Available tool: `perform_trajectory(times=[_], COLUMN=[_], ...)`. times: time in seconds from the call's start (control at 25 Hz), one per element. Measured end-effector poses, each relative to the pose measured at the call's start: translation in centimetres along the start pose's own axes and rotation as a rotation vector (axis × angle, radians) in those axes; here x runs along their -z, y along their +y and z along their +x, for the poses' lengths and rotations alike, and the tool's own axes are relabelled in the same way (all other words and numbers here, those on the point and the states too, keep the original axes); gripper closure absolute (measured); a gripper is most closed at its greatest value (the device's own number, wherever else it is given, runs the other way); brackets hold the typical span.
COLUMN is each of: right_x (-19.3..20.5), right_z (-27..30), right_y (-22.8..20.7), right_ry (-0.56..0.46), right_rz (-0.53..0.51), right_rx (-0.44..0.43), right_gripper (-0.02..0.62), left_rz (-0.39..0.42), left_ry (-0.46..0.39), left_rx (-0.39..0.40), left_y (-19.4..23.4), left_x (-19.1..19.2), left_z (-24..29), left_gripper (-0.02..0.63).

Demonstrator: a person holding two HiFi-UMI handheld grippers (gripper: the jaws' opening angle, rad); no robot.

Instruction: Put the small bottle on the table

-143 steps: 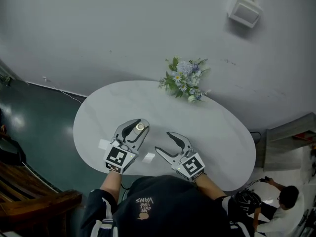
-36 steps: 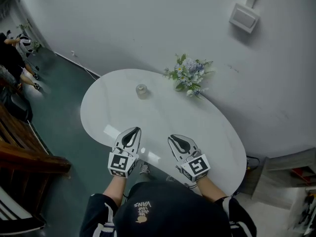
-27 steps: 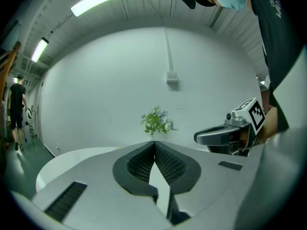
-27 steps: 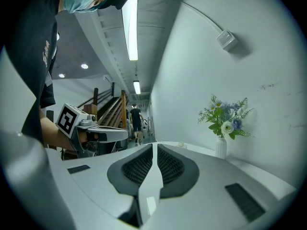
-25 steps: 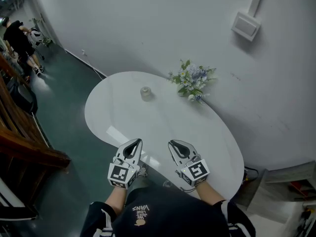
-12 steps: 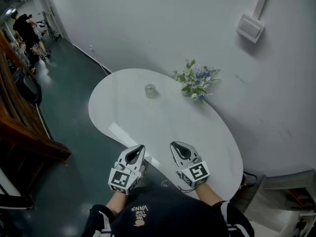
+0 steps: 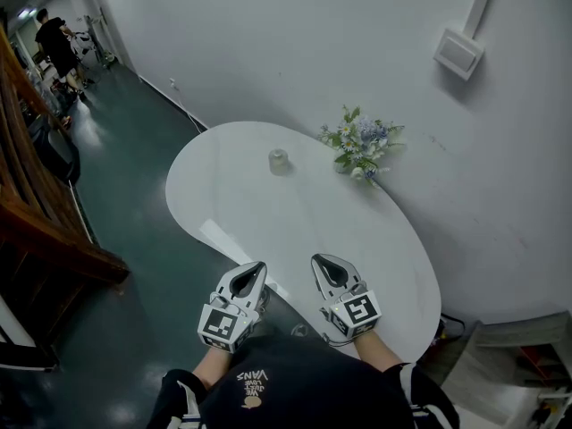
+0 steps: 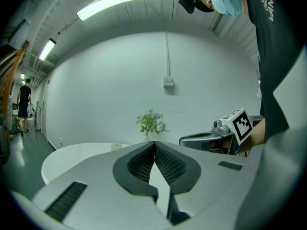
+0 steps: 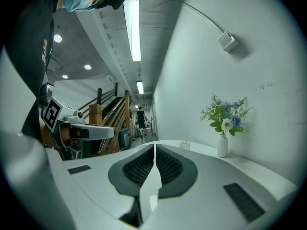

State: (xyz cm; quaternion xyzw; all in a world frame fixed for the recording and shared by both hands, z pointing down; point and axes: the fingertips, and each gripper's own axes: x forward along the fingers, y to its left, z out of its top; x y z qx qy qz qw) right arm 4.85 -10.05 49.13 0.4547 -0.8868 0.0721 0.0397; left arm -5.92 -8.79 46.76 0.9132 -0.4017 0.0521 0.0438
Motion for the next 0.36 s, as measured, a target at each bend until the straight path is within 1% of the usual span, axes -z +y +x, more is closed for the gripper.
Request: perform_trajectory(times=[0.36], right_x=[-0.2], right_z=[-0.29], right_y=[0.29], right_ry=[0.003], right_rz=[-0.002], right_rx=[0.007], right_gripper=[0.546], left_rz=[-0.003], left_ry=[-0.004], left_rx=[0.012], left_y=[-0.56], left_x=[-0.21], left_z=[-0.25], left_gripper=[0.586])
